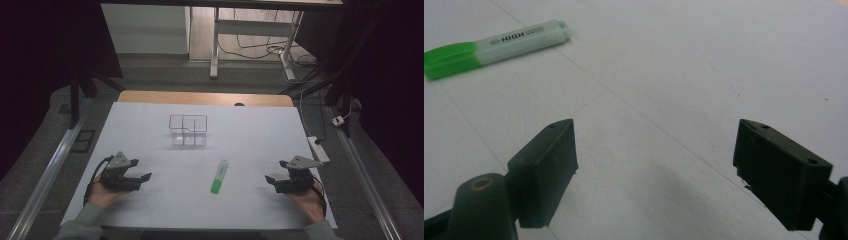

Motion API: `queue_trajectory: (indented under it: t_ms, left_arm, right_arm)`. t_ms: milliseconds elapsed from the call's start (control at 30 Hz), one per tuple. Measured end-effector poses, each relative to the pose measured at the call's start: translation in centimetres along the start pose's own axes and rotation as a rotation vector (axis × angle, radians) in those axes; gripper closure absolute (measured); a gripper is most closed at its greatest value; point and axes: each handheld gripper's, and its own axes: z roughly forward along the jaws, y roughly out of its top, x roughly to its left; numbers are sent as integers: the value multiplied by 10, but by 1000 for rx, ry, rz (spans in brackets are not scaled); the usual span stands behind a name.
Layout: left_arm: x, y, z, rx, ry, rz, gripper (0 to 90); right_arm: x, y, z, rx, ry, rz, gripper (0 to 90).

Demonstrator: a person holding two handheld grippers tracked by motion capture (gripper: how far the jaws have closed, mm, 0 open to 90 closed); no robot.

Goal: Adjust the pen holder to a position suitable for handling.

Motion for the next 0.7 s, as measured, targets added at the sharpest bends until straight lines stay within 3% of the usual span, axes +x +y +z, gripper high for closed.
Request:
queue_trajectory:
  t_ms: [700]
  left_arm:
    - [-3, -3, -3, -8, 21, 16, 254]
  right_arm:
    - [2, 2, 7, 14, 22, -8, 214]
